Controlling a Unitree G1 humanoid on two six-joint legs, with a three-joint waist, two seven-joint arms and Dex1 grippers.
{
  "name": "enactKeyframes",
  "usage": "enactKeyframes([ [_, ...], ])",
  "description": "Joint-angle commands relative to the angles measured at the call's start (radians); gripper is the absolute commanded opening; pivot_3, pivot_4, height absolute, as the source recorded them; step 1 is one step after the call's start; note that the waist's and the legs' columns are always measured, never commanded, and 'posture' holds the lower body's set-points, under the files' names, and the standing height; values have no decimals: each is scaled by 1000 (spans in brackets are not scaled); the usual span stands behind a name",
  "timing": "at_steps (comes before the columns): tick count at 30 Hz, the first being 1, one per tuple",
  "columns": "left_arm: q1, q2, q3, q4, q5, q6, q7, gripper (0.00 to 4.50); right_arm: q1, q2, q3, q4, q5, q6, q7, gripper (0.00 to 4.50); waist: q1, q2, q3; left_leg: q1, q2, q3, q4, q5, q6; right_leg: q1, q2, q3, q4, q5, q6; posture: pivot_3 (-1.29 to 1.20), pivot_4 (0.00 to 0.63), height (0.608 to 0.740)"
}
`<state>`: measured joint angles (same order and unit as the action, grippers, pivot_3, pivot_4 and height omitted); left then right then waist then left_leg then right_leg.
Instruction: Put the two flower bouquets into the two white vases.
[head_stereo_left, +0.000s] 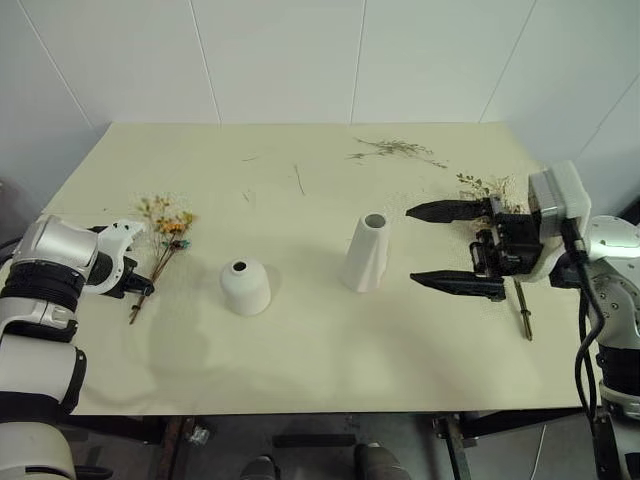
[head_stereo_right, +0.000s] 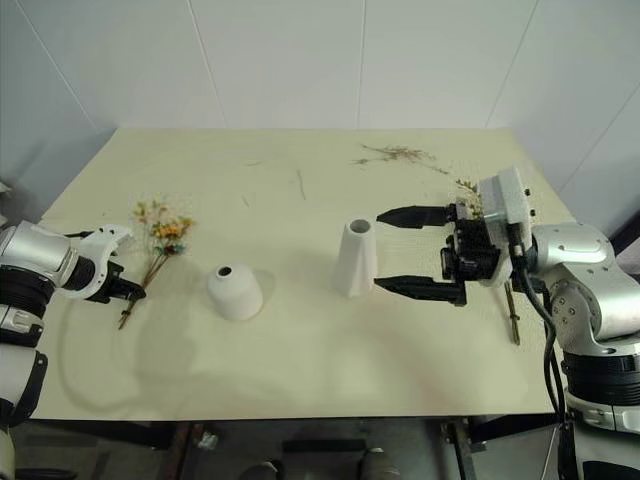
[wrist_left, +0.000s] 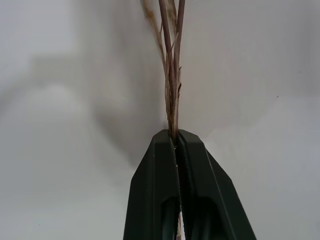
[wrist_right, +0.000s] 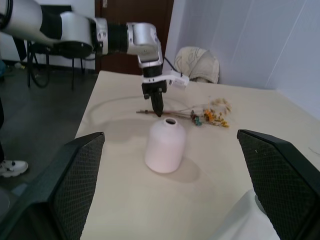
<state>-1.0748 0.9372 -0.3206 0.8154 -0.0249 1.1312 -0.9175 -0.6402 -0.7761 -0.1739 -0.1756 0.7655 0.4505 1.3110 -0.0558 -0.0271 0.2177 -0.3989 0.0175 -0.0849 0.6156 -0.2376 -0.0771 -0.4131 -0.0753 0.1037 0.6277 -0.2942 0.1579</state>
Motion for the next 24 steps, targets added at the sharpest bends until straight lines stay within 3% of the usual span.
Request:
enactKeyframes([
  [1,29,-20,34,86,10,2,13,24,-3,-24,-49,-36,34,13,-16,4500,0,0,0,0,0,0,0,0,0,0,0,0,0,0,0,0,150,740],
  [4,34,-27,66,108,10,-17,11,24,8,-41,-44,-31,13,2,-10,4500,1,2,-1,3,0,0,0,0,0,3,0,0,0,0,0,0,150,740],
  [8,20,-59,199,124,-34,-86,73,24,20,-70,-48,2,-23,-22,-6,4500,2,2,-1,6,0,0,0,0,0,5,0,0,1,0,0,0,150,740],
  [12,0,-106,455,62,-187,-295,84,24,34,-104,-63,58,-63,-50,-3,4500,24,0,0,5,0,0,0,3,1,5,0,0,1,2,-1,0,150,740],
  [15,65,-144,685,-62,-346,-526,42,24,57,-114,-75,72,-80,-66,-7,4500,26,-3,-1,3,0,0,0,4,0,4,0,0,-2,5,0,0,150,740],
  [18,139,-182,794,-165,-416,-706,31,24,73,-116,-83,72,-84,-72,-13,4500,21,-3,-1,0,0,1,1,4,-1,1,-2,0,-2,5,0,0,150,740],
  [24,284,-230,868,-470,-682,-540,-126,24,100,-107,-102,81,-100,-86,-50,4500,22,-3,-1,-1,0,2,1,4,0,-1,-2,0,-2,5,0,0,150,740],
])
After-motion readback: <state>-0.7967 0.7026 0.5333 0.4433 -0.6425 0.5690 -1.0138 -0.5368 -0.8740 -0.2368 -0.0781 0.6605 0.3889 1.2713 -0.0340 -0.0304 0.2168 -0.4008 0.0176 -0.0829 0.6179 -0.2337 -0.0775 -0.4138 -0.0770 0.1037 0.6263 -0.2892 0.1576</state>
